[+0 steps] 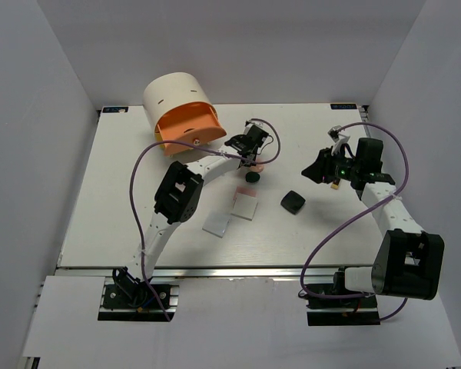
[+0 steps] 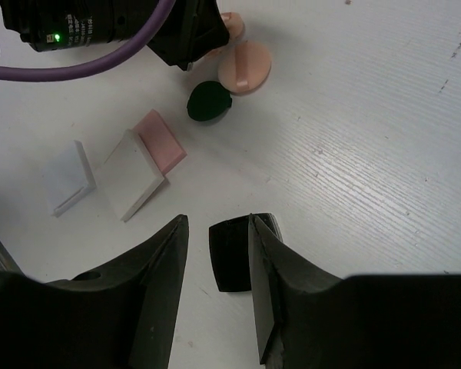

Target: Organize the makeup

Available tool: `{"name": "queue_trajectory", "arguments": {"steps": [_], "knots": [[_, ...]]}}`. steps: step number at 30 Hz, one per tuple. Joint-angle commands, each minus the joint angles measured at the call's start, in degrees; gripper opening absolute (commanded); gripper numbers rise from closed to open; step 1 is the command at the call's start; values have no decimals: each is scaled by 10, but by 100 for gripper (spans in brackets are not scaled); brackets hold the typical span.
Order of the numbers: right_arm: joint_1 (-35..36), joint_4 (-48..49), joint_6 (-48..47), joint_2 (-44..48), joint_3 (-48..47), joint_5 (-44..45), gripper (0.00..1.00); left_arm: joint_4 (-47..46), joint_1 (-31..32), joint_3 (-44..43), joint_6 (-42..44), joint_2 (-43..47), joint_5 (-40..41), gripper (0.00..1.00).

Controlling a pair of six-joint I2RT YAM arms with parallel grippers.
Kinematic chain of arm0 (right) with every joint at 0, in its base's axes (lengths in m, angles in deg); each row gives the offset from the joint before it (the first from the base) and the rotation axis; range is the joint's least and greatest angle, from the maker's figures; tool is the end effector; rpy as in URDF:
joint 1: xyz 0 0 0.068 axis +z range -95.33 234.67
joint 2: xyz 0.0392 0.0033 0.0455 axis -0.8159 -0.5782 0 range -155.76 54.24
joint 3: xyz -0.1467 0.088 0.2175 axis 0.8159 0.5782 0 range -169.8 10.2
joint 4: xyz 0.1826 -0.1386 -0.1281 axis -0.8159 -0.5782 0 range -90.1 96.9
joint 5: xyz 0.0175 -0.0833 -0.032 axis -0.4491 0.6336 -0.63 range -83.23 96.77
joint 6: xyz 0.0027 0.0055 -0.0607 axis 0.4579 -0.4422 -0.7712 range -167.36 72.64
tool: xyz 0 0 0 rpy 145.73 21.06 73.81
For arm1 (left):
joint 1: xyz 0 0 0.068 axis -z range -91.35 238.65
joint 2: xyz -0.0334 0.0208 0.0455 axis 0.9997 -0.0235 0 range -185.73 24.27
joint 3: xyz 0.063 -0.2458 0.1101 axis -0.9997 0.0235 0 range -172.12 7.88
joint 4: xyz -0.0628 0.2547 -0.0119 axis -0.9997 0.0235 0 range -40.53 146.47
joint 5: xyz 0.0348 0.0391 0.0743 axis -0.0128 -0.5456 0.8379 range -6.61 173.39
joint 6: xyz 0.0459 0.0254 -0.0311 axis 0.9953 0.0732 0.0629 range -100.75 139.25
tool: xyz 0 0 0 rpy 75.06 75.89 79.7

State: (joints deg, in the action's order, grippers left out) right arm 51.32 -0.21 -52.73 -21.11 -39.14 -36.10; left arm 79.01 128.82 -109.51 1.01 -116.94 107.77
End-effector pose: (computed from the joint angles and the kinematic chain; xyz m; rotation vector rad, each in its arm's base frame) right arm 0.2911 0.0141 0.2599 -0.4624 2.0013 0.7038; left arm 0.4303 -0.3386 0.1441 0.2861 2.3742 0.0646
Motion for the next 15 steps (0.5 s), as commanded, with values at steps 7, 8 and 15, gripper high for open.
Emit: {"name": "queue_trajectory", "arguments": {"steps": [7, 8, 15], "knots": [[-3, -11, 3, 9, -46, -29, 43, 49, -6, -21, -2, 60, -21, 0], [-2, -12, 2, 6, -49, -28, 43, 47, -4, -21, -3, 66, -22, 0], [-3, -26, -7, 4, -69, -23, 43, 23, 14, -64, 4, 97, -46, 0]]}}
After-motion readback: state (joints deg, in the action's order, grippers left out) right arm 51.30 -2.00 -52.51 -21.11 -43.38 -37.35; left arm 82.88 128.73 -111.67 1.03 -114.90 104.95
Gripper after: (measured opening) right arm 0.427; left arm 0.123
